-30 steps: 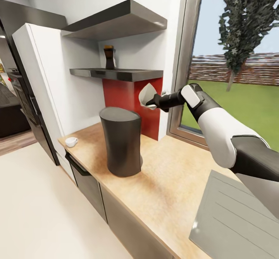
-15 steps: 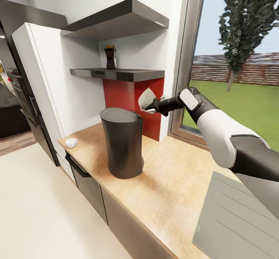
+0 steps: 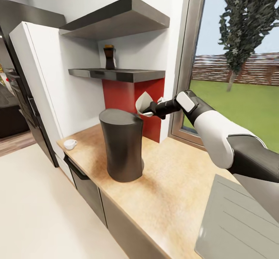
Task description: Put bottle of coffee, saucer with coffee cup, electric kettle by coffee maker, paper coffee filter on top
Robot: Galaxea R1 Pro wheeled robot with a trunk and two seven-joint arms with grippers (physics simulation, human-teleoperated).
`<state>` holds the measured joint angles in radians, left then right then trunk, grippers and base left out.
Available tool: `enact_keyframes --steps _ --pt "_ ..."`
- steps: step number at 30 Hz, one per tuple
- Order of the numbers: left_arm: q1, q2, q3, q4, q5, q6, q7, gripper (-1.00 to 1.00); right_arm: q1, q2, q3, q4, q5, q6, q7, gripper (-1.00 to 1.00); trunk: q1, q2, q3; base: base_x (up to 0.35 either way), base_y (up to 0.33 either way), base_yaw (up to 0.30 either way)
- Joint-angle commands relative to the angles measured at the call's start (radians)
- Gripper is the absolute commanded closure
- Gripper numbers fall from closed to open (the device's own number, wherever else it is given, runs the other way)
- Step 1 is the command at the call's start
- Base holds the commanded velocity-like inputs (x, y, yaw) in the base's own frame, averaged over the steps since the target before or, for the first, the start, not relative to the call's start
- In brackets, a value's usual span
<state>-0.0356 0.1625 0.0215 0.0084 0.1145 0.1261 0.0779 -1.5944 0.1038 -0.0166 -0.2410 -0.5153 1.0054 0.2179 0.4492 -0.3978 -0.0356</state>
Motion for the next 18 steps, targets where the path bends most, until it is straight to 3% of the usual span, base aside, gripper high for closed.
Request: enact_keyframes --steps 1,18 --pt "-0.001 -0.001 0.001 0.001 0.009 0.002 0.002 -1.0 -0.001 0.0 -0.002 0.0 0.01 0.002 0.008 1.0 0.001 -0.002 -0.002 0.088 0.0 0.0" --pt "-0.001 -0.001 0.003 0.0 0.011 0.002 0.002 -1.0 -0.001 0.002 -0.002 0.022 0.01 0.002 0.008 1.0 0.001 -0.002 -0.002 0.062 0.042 0.0"
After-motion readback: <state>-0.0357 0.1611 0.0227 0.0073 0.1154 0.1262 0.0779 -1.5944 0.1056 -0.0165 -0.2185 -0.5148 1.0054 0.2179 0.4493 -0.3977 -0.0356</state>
